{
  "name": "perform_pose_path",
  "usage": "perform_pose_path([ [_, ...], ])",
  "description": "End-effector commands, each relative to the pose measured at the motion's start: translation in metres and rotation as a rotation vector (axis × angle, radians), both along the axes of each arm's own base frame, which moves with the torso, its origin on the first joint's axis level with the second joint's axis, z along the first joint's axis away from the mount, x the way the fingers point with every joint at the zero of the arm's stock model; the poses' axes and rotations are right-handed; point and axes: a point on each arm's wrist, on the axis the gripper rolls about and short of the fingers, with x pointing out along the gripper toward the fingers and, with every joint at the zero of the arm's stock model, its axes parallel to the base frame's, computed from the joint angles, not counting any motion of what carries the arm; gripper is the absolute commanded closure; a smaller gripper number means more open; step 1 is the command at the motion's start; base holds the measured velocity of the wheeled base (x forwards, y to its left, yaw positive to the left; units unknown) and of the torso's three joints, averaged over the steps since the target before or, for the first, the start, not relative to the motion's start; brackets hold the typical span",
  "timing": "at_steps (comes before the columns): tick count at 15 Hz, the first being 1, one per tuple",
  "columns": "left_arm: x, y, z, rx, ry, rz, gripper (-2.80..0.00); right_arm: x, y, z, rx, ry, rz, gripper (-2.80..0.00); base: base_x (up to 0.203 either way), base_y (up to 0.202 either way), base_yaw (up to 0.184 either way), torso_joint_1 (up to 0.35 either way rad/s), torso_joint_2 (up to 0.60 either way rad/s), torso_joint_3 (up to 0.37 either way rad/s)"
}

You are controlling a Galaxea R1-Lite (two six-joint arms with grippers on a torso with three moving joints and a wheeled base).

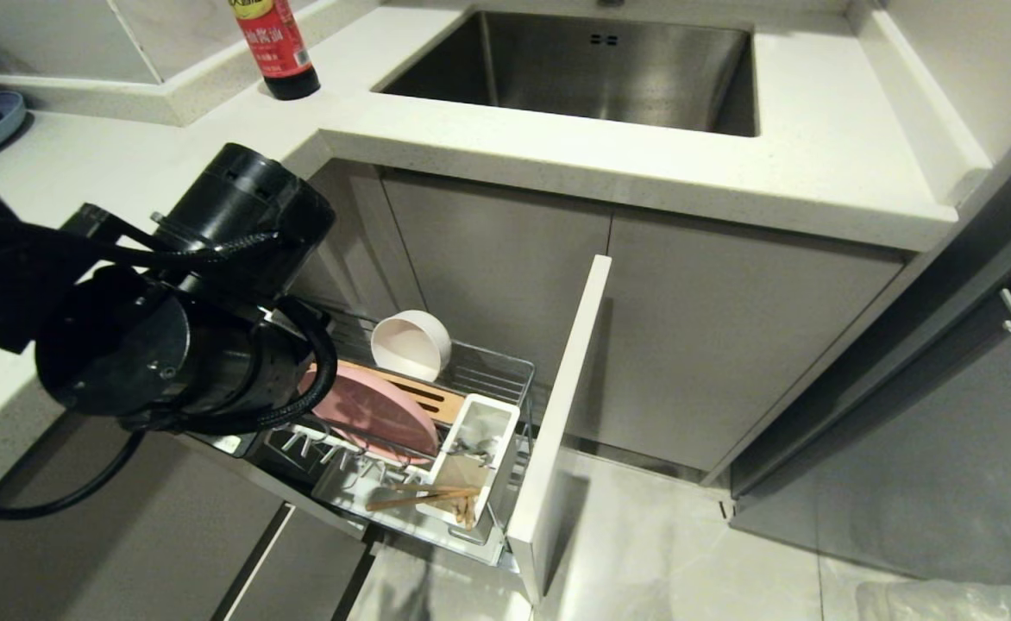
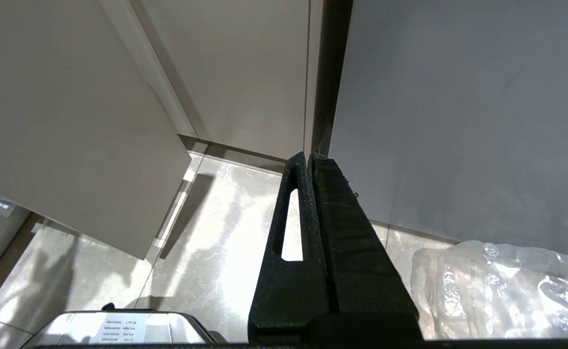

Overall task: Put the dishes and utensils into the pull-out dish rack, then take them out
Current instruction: Take the plate out of the cupboard

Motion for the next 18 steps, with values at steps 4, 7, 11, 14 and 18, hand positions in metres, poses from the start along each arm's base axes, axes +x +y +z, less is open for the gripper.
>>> perform_pose_path([
  [4, 0.018, 0.001, -0.018, -0.075, 0.111, -0.006, -2.8, 0.0, 0.0, 0.0, 0.0, 0.001, 0.001, 0.0, 0.0, 0.0, 0.0, 0.0, 0.0, 0.0],
  [7, 0.031, 0.0, -0.031, -0.068, 0.152, 0.014, -2.8, 0.0, 0.0, 0.0, 0.0, 0.001, 0.001, 0.0, 0.0, 0.0, 0.0, 0.0, 0.0, 0.0],
  [11, 0.053, 0.001, -0.05, -0.075, 0.209, 0.033, -2.8, 0.0, 0.0, 0.0, 0.0, 0.001, 0.0, 0.0, 0.0, 0.0, 0.0, 0.0, 0.0, 0.0],
  [14, 0.07, 0.001, -0.066, -0.067, 0.242, 0.055, -2.8, 0.0, 0.0, 0.0, 0.0, 0.0, 0.001, 0.0, 0.0, 0.0, 0.0, 0.0, 0.0, 0.0],
  [18, 0.083, 0.003, -0.075, -0.064, 0.234, 0.053, -2.8, 0.0, 0.0, 0.0, 0.0, 0.001, 0.001, 0.0, 0.0, 0.0, 0.0, 0.0, 0.0, 0.0],
])
